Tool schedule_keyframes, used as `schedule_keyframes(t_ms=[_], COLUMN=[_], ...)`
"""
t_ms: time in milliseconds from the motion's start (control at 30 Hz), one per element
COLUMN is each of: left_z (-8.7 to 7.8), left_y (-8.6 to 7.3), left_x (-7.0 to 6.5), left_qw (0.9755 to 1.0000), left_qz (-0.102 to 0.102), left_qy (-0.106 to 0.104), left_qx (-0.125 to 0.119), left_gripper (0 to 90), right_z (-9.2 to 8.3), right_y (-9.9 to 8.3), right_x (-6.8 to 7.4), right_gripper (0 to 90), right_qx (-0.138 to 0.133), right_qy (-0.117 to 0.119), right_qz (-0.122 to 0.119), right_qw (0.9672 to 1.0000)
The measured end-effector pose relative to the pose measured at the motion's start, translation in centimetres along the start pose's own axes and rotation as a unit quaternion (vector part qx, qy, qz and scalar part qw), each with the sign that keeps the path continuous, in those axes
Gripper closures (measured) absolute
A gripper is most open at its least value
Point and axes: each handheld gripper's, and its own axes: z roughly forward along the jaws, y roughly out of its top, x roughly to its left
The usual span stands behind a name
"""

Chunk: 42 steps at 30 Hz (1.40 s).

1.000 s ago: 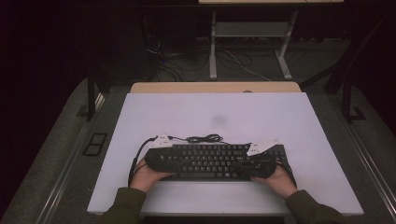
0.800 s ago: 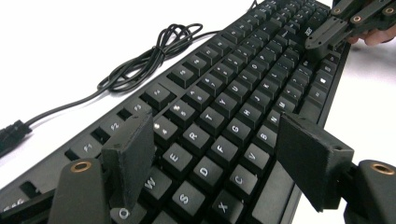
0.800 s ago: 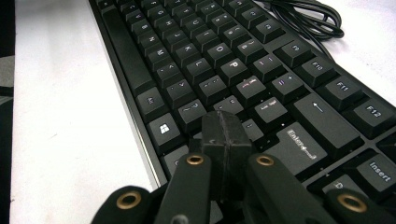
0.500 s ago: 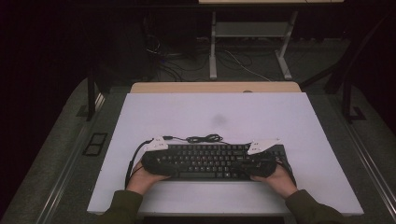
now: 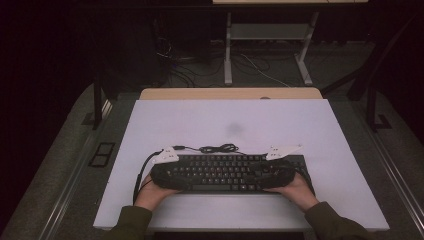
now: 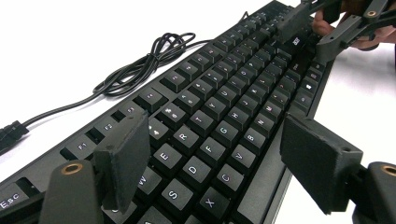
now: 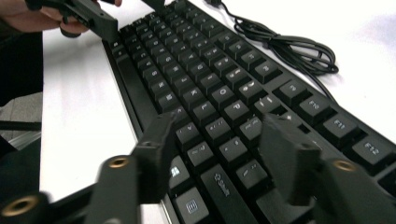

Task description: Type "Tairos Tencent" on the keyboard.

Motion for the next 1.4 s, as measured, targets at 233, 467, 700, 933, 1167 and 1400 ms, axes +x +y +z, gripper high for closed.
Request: schedule_keyframes(t_ms=[233,467,700,933,1167,1400], left_z=[-0.1,-0.4,-0.6,-0.9,-1.1,-1.2], left_y=[0.1,0.1,-0.1,-0.3,-0.3,-0.5], left_x=[0.0,0.1,0.2,0.4,0.5,0.6], left_qw=[1.0000,0.9999,0.9999,0.9999,0.9999,0.9999], left_qz=[-0.006,-0.006,-0.007,-0.009,0.000,-0.001], left_qy=[0.004,0.005,0.008,0.010,0.015,0.014], left_qx=[-0.007,-0.007,-0.007,-0.009,-0.006,-0.002], left_gripper=[22.1,22.5,23.2,25.3,32.4,43.5], right_z=[0.4,0.8,1.3,2.0,2.6,3.0], right_y=[0.9,1.6,2.5,3.3,3.6,3.8], right_x=[0.0,-0.1,-0.3,-0.1,-0.1,0.0], right_gripper=[34.2,32.0,30.8,30.7,29.2,26.9], right_qx=[-0.017,-0.025,-0.033,-0.035,-0.041,-0.047], right_qy=[0.003,0.003,0.002,0.003,0.004,0.006], right_qz=[-0.001,0.001,-0.003,-0.008,-0.016,-0.018], right_qw=[0.9998,0.9997,0.9994,0.9993,0.9990,0.9987])
